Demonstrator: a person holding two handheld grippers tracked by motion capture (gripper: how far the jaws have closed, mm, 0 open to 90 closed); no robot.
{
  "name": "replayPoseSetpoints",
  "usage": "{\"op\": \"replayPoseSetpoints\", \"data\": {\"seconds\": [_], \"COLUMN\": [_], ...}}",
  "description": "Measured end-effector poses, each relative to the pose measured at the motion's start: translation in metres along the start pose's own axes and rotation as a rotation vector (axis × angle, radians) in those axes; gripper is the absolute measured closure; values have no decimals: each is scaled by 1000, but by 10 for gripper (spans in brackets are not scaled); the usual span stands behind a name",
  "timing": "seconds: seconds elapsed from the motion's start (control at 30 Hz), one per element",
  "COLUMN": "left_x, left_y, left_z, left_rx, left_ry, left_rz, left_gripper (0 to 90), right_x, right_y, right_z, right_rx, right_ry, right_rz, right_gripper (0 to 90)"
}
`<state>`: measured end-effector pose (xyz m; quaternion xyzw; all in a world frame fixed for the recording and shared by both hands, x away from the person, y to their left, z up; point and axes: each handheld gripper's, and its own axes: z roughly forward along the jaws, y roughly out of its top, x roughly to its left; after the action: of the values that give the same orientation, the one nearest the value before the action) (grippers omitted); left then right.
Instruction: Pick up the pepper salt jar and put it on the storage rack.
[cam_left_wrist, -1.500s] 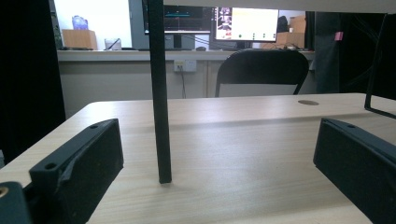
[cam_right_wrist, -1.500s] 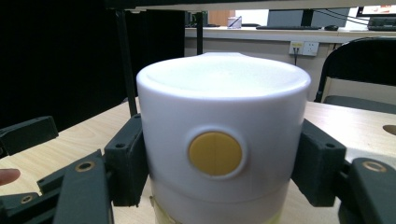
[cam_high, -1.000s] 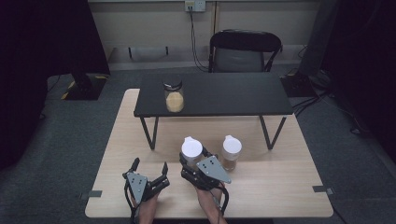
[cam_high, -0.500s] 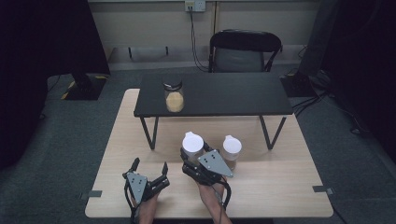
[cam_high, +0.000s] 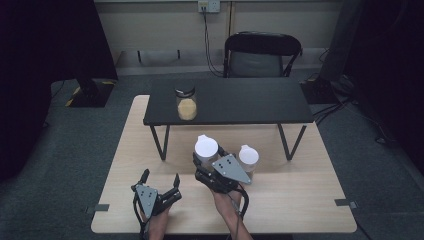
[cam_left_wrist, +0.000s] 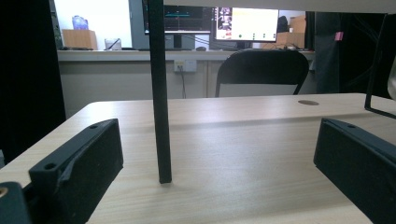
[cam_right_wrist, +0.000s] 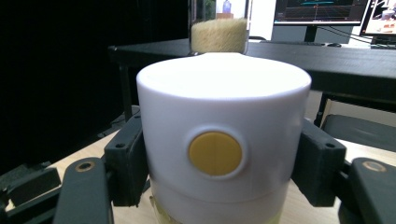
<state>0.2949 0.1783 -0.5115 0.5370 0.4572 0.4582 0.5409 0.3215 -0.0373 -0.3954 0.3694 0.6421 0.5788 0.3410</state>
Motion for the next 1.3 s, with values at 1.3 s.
{"op": "replayPoseSetpoints", "data": {"seconds": [1.3], "left_x": [0], "left_y": [0], "left_z": [0], "left_rx": [0], "left_ry": [0], "left_rz": [-1], "left_gripper": [10], "right_x": [-13], "right_y": [53], "right_z": [1], "right_rx": [-26], "right_ry": [6], "right_rz": [-44], "right_gripper": [303]}}
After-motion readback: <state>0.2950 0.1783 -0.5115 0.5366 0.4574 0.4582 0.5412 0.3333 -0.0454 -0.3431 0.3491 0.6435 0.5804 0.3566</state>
